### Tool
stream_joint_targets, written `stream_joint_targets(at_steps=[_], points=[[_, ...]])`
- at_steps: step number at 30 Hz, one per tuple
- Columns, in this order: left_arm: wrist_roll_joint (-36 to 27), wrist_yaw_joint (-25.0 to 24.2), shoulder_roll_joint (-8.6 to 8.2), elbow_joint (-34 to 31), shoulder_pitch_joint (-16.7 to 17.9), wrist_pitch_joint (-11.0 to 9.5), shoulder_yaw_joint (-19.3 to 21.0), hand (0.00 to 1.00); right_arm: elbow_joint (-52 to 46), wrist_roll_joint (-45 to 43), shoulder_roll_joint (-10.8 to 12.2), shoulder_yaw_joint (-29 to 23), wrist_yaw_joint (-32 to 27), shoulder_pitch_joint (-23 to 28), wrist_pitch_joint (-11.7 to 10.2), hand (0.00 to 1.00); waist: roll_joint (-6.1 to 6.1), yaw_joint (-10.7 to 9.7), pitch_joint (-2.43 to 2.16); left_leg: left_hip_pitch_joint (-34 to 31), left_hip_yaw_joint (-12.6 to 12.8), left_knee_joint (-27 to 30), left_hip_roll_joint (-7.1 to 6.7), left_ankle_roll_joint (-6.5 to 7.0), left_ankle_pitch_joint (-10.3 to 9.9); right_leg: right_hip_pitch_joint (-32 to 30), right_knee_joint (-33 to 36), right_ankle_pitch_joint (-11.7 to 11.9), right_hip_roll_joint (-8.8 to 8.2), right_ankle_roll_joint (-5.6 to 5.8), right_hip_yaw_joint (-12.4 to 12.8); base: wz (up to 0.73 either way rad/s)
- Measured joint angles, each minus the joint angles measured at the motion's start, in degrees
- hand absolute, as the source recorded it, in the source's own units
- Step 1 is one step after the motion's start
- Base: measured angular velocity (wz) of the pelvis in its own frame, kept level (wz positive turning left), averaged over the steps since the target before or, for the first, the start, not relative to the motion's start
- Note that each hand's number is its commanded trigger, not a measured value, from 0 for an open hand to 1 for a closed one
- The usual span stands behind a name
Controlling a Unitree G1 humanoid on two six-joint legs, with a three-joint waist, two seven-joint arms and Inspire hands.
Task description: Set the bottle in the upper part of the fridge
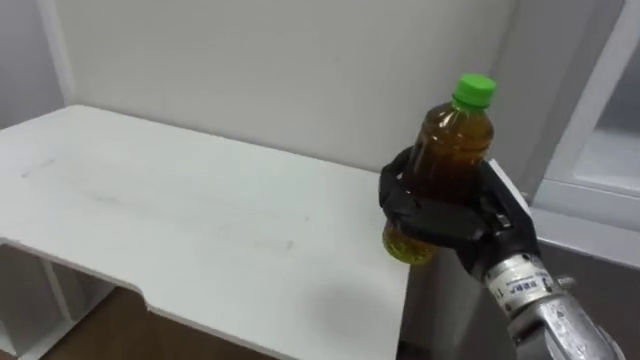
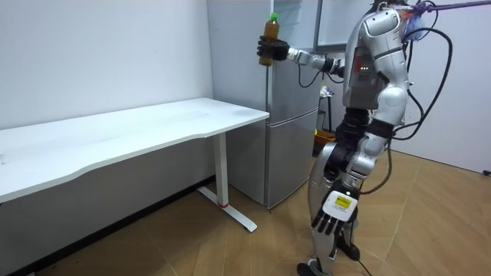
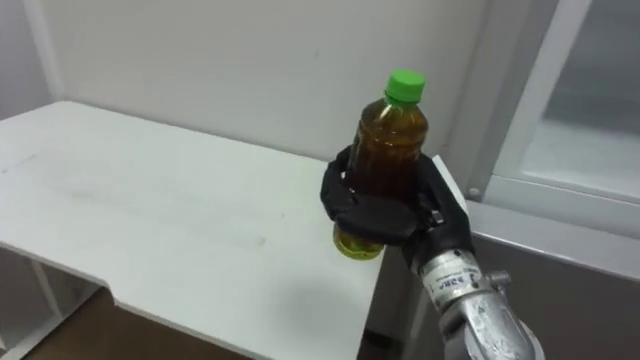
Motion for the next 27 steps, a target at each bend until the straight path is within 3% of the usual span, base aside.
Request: stream_joint_targets(at_steps=[4, 16, 18, 23, 27], points=[[0.0, 0.04, -0.09, 0.32, -0.33, 0.09, 0.0, 0.0, -5.76, -0.77, -0.01, -3.82, 0.34, 0.39, 0.4, 1.0, 0.62, -1.68, -0.49, 0.33, 0.26, 0.01, 0.05, 0.0, 0.01, 0.22, -0.01, 0.05, 0.06, -0.04, 0.35, -0.03], [-0.25, -0.09, -0.13, 1.99, 0.13, 0.06, 0.31, 0.0, -11.84, -1.14, -0.69, -13.46, 1.87, 0.48, 0.64, 1.0, 1.12, -4.74, -0.36, 3.18, 2.24, -0.78, 1.08, -0.46, -0.37, 1.16, -0.01, 0.28, 0.86, -0.42, 1.99, -0.09], [-0.49, -0.14, -0.11, 2.22, 0.33, 0.01, 0.86, 0.0, -12.23, -0.83, -1.47, -15.39, 0.75, 0.82, 0.64, 1.0, 0.69, -5.68, -0.55, 3.3, 2.35, -0.85, 1.08, -0.46, -0.37, 1.23, 0.01, 0.28, 0.85, -0.42, 2.05, -0.02], [-0.44, 0.09, 0.01, 2.21, 0.79, 0.01, 2.08, 0.0, -12.71, -1.15, -2.38, -19.14, -0.87, 2.74, 0.64, 1.0, -0.21, -7.17, -0.52, 3.06, 2.41, -0.88, 1.08, -0.44, -0.42, 1.0, -0.02, 0.29, 0.85, -0.43, 2.07, 0.0], [0.03, -0.1, -0.09, 2.24, 0.85, 0.04, 2.81, 0.0, -12.8, -2.25, -2.43, -21.61, -1.13, 3.77, 0.65, 1.0, -0.19, -7.65, -0.5, 3.04, 2.89, -1.1, 1.11, -0.44, -0.44, 0.98, -0.04, 0.29, 0.91, -0.43, 2.64, -0.06]])
